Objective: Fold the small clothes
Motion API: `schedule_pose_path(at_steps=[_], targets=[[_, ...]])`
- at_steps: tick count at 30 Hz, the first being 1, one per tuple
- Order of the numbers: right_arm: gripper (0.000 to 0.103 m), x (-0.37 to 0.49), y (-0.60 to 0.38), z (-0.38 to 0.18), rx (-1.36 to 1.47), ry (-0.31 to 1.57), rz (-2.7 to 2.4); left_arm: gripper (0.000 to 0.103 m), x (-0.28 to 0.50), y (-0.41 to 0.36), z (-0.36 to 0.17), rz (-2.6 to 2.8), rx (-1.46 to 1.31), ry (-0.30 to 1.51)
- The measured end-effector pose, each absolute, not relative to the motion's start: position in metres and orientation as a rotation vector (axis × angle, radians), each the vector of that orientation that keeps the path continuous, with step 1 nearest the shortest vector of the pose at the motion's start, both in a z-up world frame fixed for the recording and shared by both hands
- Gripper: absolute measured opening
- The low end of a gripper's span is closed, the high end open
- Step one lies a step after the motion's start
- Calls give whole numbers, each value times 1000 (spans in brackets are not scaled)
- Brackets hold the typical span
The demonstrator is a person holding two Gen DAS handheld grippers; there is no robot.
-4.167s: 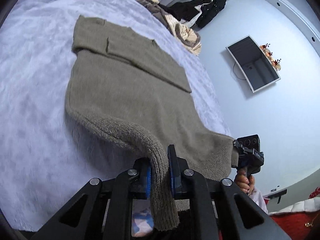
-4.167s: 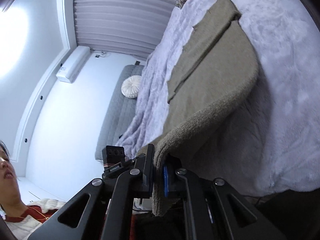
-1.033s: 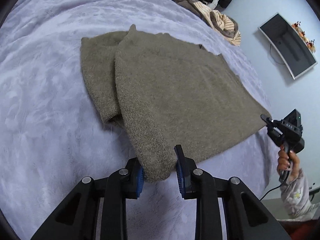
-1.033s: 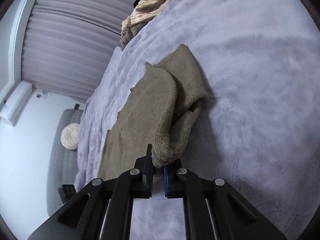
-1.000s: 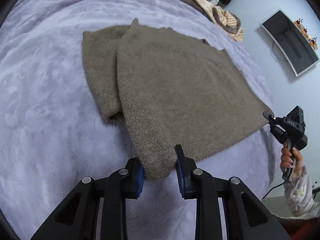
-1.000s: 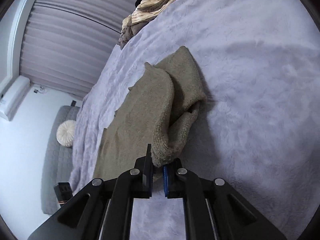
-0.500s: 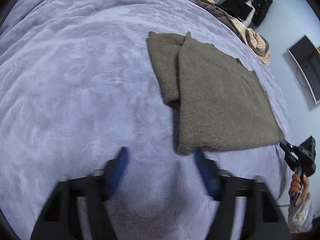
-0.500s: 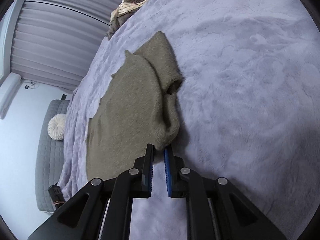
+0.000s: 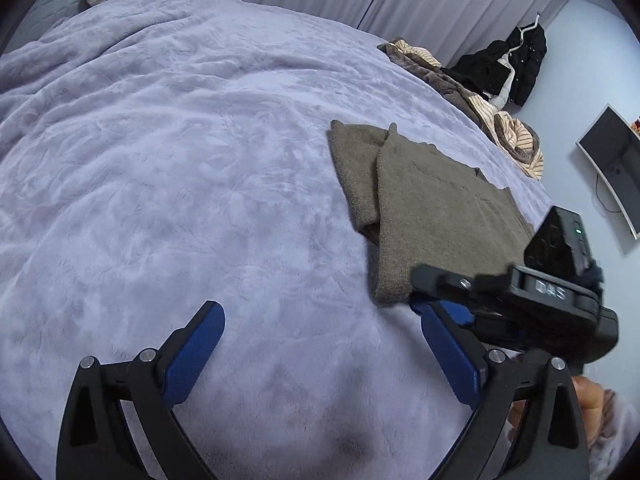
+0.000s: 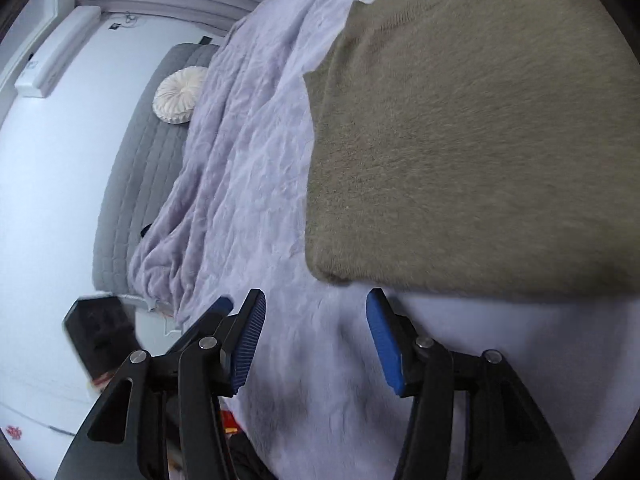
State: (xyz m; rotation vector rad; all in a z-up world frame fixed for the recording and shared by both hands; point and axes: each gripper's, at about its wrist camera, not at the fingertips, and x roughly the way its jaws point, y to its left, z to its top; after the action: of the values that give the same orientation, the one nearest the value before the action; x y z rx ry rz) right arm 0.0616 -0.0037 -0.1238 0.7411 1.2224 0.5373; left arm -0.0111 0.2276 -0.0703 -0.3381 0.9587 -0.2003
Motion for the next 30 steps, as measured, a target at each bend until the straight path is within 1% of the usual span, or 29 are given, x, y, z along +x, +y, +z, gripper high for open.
schedule_pose_path(at_steps=[2, 4, 5, 8, 10, 14, 15, 17, 18, 21, 22, 24, 26, 29, 30], targets=[[56, 71, 4, -130, 801, 1201, 491, 99, -17, 235, -73, -163, -330, 946], [35, 77, -1, -132, 948, 1163, 522, 99, -21, 239, -74, -124, -289, 936], [16, 79, -4, -129, 1031, 1135, 564, 99, -23, 242, -74, -112, -274, 931], [14, 80, -15, -123, 1163, 1083, 646, 99, -24, 244, -79, -135, -270, 939], [14, 76, -12, -129, 1150, 1133, 655, 99, -23, 240, -84, -127, -246, 955], [15, 56, 12, -165, 981, 1377, 604, 99, -21, 231, -97, -122, -235, 993], [15, 49, 20, -166, 938, 1415, 627, 99, -23, 231, -98, -126, -238, 998], [15, 40, 33, -147, 766, 1435, 678, 99, -26, 232, -99, -122, -240, 999], [16, 36, 37, -131, 655, 1411, 695, 99, -27, 235, -98, -118, -245, 997], [16, 34, 29, -76, 400, 1207, 652, 99, -27, 243, -93, -106, -277, 985], [16, 41, 25, -61, 354, 1154, 605, 99, -27, 245, -90, -97, -289, 975], [16, 60, 14, -50, 304, 1126, 515, 99, -25, 246, -85, -90, -312, 964], [16, 79, 12, -64, 273, 1157, 471, 99, -22, 242, -82, -92, -325, 964], [16, 83, 19, -111, 273, 1327, 433, 99, -20, 234, -81, -92, -311, 974], [16, 75, 18, -114, 266, 1298, 433, 99, -20, 231, -80, -95, -306, 976]])
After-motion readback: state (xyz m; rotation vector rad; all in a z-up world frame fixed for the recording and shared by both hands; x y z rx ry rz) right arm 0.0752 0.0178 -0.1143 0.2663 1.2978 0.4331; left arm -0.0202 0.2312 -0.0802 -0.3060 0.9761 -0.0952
